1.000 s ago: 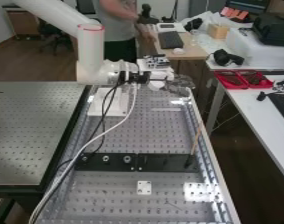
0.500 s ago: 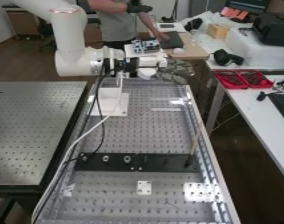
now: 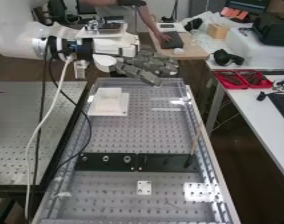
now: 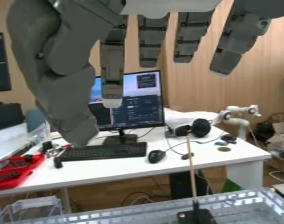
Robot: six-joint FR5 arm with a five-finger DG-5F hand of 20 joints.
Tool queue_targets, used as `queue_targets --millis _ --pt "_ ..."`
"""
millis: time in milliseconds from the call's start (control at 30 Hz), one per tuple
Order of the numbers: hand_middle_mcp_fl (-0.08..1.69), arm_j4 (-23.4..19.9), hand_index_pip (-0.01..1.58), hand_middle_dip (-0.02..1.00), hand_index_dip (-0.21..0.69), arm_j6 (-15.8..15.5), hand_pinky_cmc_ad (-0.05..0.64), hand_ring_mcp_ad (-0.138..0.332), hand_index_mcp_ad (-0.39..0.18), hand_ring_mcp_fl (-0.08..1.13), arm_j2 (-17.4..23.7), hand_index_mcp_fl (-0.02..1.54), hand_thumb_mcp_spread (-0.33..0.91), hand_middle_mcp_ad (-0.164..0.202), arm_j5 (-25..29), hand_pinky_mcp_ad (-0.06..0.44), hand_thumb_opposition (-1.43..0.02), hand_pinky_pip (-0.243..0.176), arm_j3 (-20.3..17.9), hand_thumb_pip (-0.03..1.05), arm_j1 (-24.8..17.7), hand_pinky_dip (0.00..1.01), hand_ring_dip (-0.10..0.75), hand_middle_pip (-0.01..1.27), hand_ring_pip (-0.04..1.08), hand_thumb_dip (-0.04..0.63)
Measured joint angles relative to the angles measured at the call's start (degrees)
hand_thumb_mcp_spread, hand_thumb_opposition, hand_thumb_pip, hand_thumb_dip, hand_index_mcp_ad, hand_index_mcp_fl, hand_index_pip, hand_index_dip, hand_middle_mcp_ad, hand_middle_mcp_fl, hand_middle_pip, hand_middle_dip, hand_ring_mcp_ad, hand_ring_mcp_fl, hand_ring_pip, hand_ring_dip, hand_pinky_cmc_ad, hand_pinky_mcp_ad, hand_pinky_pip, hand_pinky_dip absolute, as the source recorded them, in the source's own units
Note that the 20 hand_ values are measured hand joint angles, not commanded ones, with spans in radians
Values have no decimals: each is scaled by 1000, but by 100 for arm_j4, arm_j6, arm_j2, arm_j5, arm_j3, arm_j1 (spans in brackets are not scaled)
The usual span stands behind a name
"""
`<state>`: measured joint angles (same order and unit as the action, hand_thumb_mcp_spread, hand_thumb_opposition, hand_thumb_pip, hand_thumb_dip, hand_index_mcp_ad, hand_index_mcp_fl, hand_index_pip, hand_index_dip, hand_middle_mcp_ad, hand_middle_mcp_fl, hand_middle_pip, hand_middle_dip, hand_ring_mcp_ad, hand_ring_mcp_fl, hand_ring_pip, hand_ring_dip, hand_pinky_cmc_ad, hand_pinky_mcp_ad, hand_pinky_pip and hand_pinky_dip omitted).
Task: Grab the paper clip and place it in the clear container
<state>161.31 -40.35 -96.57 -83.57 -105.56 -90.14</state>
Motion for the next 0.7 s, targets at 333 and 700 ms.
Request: queue_targets --millis 333,700 --pt "44 106 1000 171 65 -209 333 99 -176 2 215 105 398 7 -50 265 -826 -49 -32 599 153 291 87 124 96 274" --pt "45 98 988 171 63 -200 342 99 -176 2 272 129 398 9 -132 265 -827 -49 -7 595 196 291 87 124 98 274"
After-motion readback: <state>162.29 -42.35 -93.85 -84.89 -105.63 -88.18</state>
